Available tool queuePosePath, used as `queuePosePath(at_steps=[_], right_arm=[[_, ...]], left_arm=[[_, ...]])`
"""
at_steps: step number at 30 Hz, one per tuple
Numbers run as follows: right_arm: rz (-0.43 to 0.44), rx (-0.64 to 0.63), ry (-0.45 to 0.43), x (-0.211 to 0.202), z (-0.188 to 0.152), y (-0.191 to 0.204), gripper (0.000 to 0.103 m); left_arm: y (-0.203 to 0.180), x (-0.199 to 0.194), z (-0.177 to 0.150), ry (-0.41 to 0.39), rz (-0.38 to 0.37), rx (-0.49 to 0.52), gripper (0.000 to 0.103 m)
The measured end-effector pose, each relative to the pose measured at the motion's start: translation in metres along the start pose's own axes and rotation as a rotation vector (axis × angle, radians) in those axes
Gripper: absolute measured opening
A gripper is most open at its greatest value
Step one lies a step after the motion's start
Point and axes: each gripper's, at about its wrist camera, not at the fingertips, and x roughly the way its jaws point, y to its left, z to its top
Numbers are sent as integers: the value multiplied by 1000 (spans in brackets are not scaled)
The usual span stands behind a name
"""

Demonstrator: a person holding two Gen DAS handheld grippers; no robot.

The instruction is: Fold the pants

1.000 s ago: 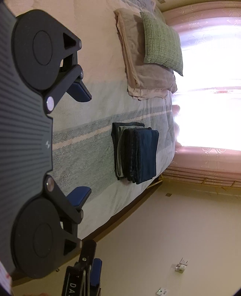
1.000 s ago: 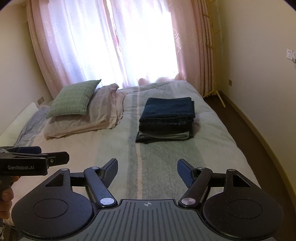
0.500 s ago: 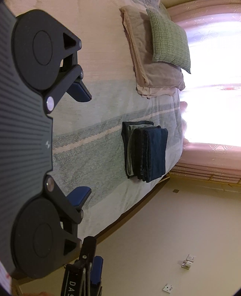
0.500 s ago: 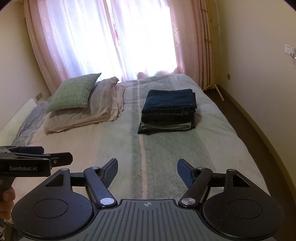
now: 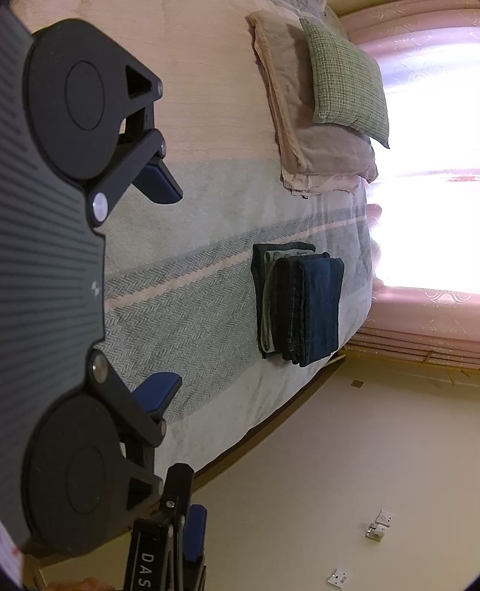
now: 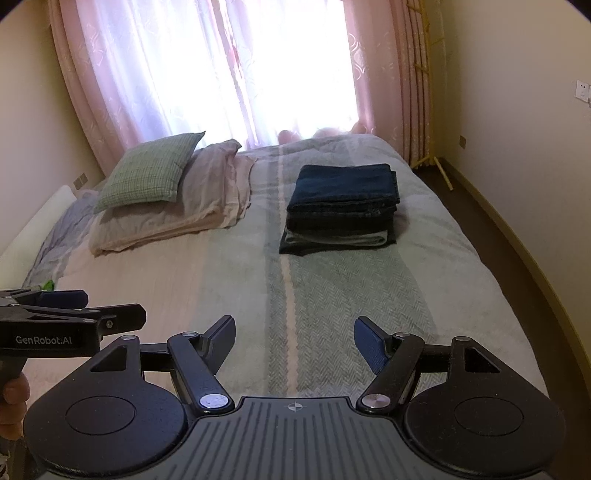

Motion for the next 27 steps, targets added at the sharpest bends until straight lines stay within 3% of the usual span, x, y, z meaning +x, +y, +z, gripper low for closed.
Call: queuePosePath(at_steps=[27], right_arm=[[21, -14, 29, 12, 12, -31, 68]], left_arm=[[-30, 25, 16, 18, 5, -8, 96]])
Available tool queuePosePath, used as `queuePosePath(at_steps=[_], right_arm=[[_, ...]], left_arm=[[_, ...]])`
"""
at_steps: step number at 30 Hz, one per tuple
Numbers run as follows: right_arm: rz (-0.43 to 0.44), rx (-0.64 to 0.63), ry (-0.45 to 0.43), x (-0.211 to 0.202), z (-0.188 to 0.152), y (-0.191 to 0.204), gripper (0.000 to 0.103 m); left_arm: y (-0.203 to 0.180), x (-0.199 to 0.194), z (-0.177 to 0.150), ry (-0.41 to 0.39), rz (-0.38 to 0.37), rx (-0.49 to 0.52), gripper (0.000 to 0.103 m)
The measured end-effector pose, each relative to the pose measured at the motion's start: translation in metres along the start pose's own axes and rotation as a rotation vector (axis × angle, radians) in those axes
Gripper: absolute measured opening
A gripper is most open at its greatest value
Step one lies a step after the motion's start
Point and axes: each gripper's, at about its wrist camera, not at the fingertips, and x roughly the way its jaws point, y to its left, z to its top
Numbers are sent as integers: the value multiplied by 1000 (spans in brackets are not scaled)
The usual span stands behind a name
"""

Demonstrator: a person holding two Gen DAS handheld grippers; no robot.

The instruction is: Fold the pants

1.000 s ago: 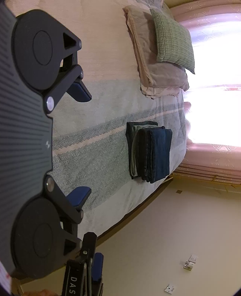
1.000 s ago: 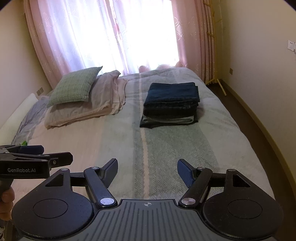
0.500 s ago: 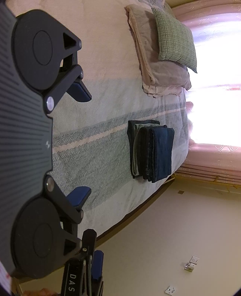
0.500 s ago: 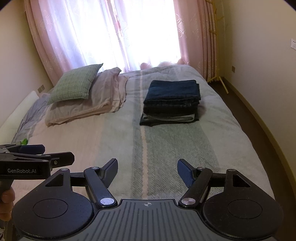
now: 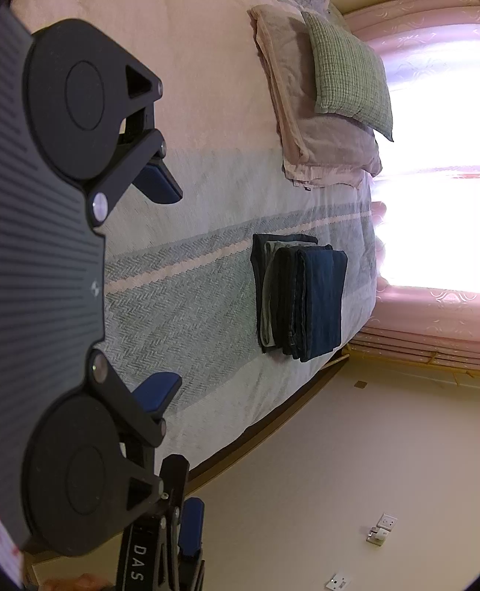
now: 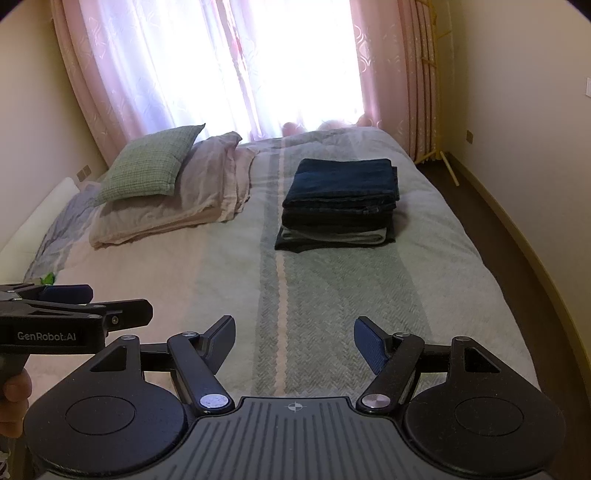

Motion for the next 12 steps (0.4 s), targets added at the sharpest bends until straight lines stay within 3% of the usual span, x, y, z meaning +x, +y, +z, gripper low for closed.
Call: queuePosePath(at_steps=[12], right_arm=[[16, -14, 4, 10, 18, -36, 68]], left_arm=[[-28, 27, 22, -7, 19, -8, 96]])
